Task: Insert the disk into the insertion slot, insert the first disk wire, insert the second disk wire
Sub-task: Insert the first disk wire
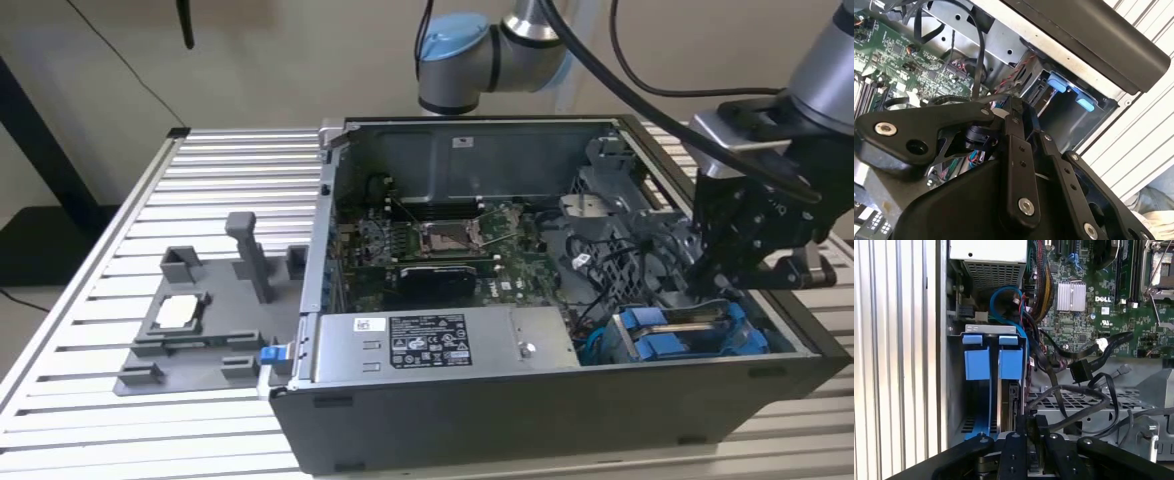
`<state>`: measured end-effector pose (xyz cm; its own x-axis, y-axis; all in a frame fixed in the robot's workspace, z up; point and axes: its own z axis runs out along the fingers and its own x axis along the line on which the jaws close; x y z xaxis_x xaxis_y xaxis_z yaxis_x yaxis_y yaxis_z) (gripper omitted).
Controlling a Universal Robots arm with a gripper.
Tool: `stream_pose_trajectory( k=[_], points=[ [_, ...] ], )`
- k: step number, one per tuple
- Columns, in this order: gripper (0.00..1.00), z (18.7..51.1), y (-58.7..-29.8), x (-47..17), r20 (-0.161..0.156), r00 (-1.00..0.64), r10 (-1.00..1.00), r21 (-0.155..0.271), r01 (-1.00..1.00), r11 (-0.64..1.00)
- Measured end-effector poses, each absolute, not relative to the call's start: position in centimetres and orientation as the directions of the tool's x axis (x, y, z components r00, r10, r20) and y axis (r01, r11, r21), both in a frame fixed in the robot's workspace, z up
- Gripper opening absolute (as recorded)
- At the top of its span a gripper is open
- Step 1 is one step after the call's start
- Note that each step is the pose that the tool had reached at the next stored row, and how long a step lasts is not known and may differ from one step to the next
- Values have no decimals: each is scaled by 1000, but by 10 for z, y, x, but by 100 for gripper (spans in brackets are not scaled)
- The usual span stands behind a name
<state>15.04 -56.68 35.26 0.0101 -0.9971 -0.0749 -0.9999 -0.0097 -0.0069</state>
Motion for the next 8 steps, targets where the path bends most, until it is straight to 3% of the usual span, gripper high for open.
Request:
stream_pose_trajectory(
  k=[8],
  points=[
    [19,350,-567,155,-73,7,-997,23,-1000,-9]
  ],
)
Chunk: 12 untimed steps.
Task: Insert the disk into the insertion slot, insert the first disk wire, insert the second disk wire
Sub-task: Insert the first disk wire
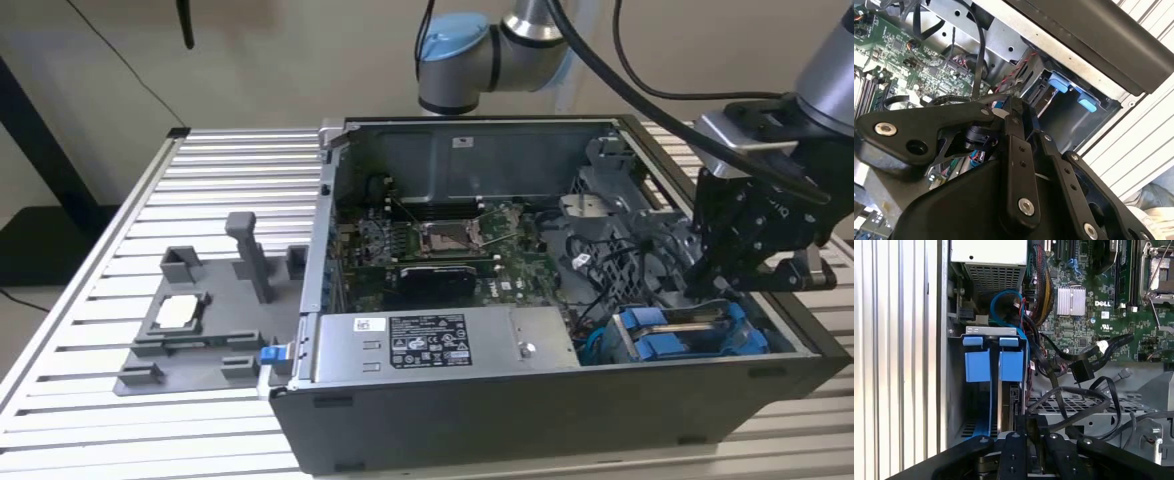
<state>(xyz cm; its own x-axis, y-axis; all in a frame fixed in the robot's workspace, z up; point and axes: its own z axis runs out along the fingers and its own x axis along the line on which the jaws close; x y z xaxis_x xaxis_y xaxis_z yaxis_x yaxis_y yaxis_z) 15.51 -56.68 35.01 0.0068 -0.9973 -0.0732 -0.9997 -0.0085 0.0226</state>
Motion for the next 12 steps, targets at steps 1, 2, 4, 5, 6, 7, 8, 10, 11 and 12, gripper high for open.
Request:
stream_pose_trajectory(
  k=[1,2,4,5,6,7,8,10,11,12],
  points=[
    [19,350,-567,155,-74,7,-997,22,-1000,-9],
    [19,349,-567,155,-74,7,-997,21,-1000,-9],
    [19,348,-567,155,-74,8,-997,15,-1000,-9],
    [19,347,-567,155,-74,8,-997,10,-1000,-9],
    [19,346,-568,155,-74,8,-997,6,-1000,-9],
    [19,346,-568,155,-73,9,-997,1,-1000,-9],
    [19,345,-569,155,-73,9,-997,-2,-1000,-9],
    [19,344,-570,155,-73,9,-997,-6,-1000,-9],
    [19,343,-571,155,-72,9,-997,-8,-1000,-9],
    [19,343,-571,155,-71,9,-997,-9,-1000,-9]
  ],
)
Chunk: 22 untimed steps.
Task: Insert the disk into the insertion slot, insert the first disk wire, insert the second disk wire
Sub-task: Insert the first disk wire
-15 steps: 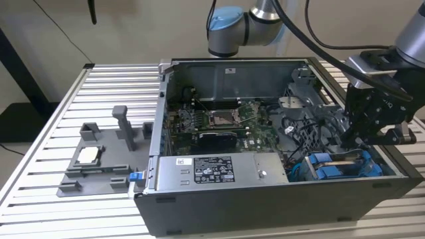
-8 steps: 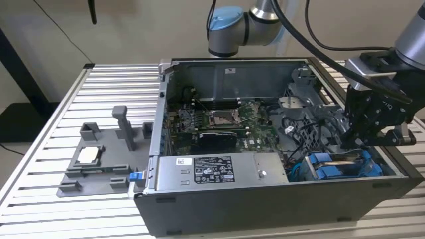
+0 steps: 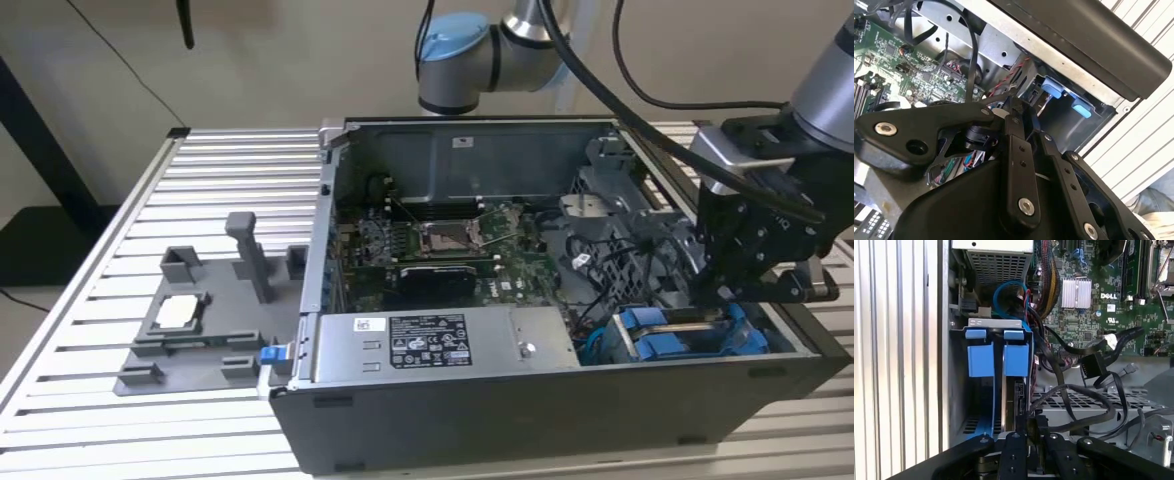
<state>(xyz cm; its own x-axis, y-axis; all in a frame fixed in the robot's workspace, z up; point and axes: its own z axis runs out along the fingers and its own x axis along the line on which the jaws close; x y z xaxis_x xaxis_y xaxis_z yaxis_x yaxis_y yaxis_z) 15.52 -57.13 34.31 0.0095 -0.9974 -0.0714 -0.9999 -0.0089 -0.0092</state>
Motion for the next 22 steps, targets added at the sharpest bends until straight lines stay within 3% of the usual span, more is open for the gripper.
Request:
stream_pose_trajectory(
  k=[22],
  points=[
    [19,339,-574,157,-71,10,-997,-14,-1000,-9]
  ],
)
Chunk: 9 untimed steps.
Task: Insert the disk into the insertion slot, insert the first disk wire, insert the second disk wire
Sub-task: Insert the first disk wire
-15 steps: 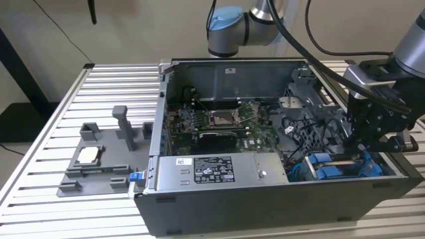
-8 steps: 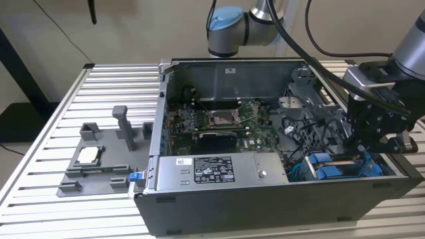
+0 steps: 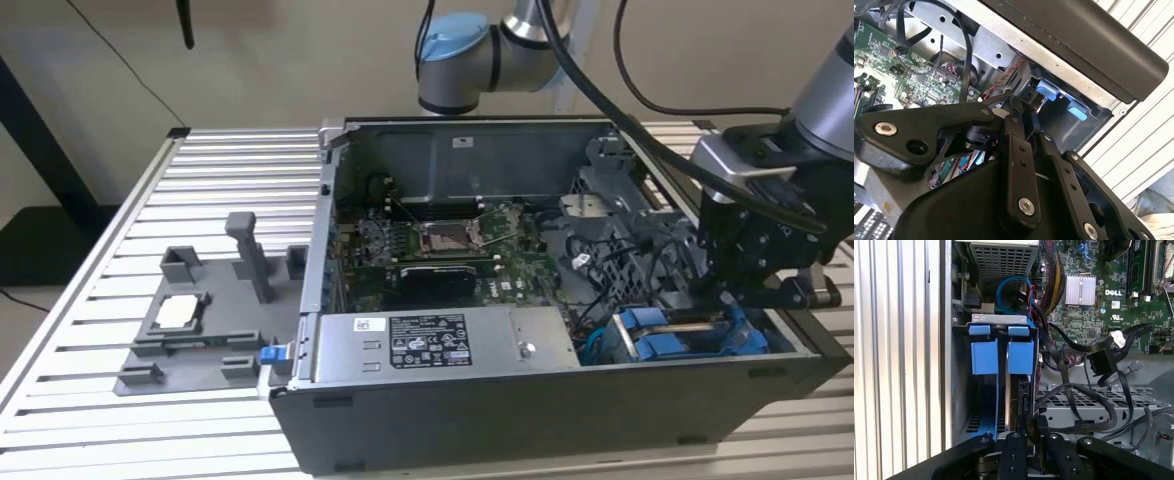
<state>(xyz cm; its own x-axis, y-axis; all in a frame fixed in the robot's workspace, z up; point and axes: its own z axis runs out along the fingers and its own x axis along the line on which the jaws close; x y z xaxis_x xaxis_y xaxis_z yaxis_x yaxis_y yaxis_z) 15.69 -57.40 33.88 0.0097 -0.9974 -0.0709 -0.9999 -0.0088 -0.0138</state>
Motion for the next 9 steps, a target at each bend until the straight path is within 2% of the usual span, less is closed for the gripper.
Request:
stream_pose_trajectory(
  k=[9],
  points=[
    [19,339,-576,157,-71,9,-997,-14,-1000,-8]
  ],
)
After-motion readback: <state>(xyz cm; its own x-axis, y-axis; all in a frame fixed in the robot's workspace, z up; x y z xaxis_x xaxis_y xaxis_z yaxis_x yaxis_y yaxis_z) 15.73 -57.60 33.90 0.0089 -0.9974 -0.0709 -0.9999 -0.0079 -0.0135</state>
